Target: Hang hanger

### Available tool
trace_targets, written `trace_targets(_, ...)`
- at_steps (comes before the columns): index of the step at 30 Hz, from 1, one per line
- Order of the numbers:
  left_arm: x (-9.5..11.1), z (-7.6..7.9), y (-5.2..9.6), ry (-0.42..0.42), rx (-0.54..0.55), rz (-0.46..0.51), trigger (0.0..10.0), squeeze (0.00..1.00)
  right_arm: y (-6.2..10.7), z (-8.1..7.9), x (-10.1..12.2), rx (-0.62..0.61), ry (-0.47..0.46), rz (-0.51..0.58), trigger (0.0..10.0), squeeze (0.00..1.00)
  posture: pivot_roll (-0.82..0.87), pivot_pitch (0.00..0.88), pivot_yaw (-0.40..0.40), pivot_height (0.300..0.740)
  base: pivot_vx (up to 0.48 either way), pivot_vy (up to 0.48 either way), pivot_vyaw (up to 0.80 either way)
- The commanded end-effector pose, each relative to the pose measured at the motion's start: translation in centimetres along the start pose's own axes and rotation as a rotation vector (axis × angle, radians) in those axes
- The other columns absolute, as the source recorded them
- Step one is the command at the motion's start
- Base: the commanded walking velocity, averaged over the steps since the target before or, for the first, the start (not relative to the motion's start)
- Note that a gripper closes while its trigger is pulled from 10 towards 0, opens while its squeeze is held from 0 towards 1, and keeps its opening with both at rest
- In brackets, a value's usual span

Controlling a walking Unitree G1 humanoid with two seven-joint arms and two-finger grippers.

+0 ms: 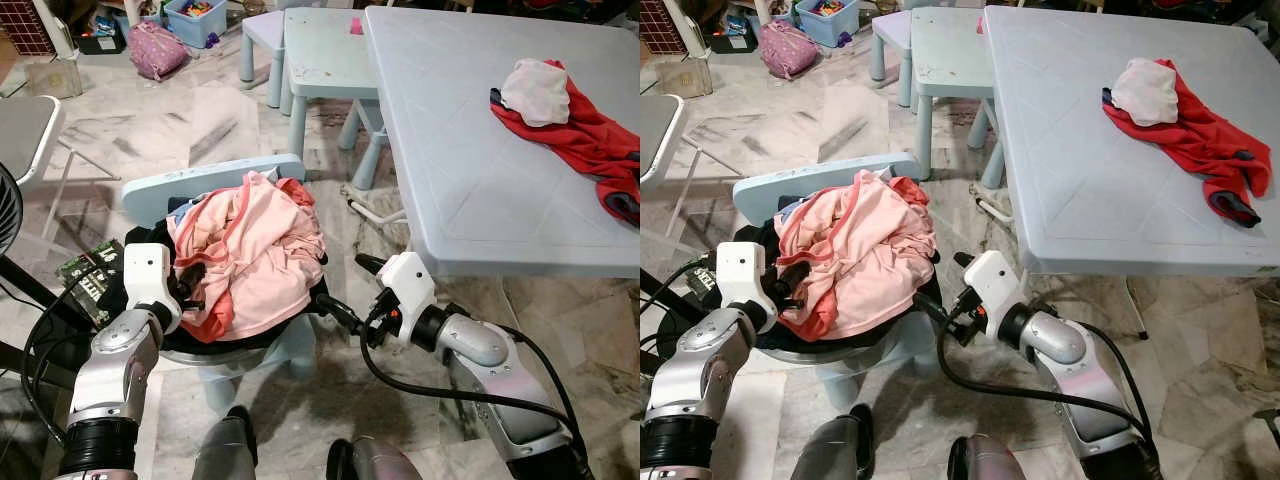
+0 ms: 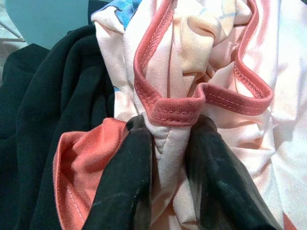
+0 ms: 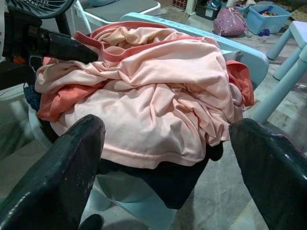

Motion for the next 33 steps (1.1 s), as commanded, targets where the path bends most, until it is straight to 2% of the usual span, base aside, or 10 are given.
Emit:
trace_targets(1,0.0,0.1,-0.1,-0.017,-0.009,-0.002,0.0,0.00,0.1,0.1,-0.1,-0.009,0.003,0.001,10.0,0.00,-0.03,0.147,-0.094,0.740,0.000,0.000,0.00)
trace_targets(7,0.4,0.2,0.1,-0.023,0.016,0.021,0.0,0.00,0.0,0.1,-0.2,-0.010,0.002,0.002,10.0,0.00,-0.03,0.147,-0.094,0.740,0.000,0.000,0.00)
trace_targets(20,3.7,1.9,1.1,-0.126,0.093,0.198,0.0,0.00,-0.3,0.4,-0.2,-0.032,-0.003,0.012,10.0,0.00,-0.01,0.138,-0.098,0.740,0.000,0.000,0.00)
trace_targets(23,4.7,2.5,1.5,-0.220,0.113,0.264,0.0,0.00,-0.5,0.5,-0.3,-0.036,-0.009,0.016,10.0,0.00,-0.01,0.131,-0.097,0.740,0.000,0.000,0.00)
trace_targets(25,5.7,3.3,1.8,-0.287,0.107,0.324,0.0,0.00,-0.8,0.5,-0.4,-0.049,-0.027,0.024,10.0,0.00,0.00,0.118,-0.092,0.740,0.000,0.000,0.00)
trace_targets(29,6.4,4.3,2.1,-0.322,0.085,0.358,0.0,0.00,-1.0,0.8,-0.6,-0.091,-0.068,0.039,10.0,0.00,0.01,0.112,-0.087,0.740,0.000,0.000,0.00)
trace_targets(30,6.6,5.4,2.8,-0.342,0.046,0.384,0.0,0.00,-1.2,1.1,-0.7,-0.141,-0.112,0.062,10.0,0.00,0.02,0.105,-0.068,0.740,0.000,0.000,0.00)
trace_targets(33,6.5,6.8,3.9,-0.364,-0.016,0.402,0.0,0.00,-1.4,1.6,-0.7,-0.195,-0.179,0.094,10.0,0.00,0.02,0.106,-0.058,0.740,0.000,0.000,0.00)
Point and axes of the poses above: a point about 5 cm out from each wrist's last joint towards the gripper, its own y axis pointing back from the gripper into the wrist, its own x axis along the axis of the wrist's last joint, z = x × y, the point moved 2 cm from there along -y, pointing out of the wrist towards the gripper, and after that the axes turned 12 degrees about -y, right-handed, at the moved point
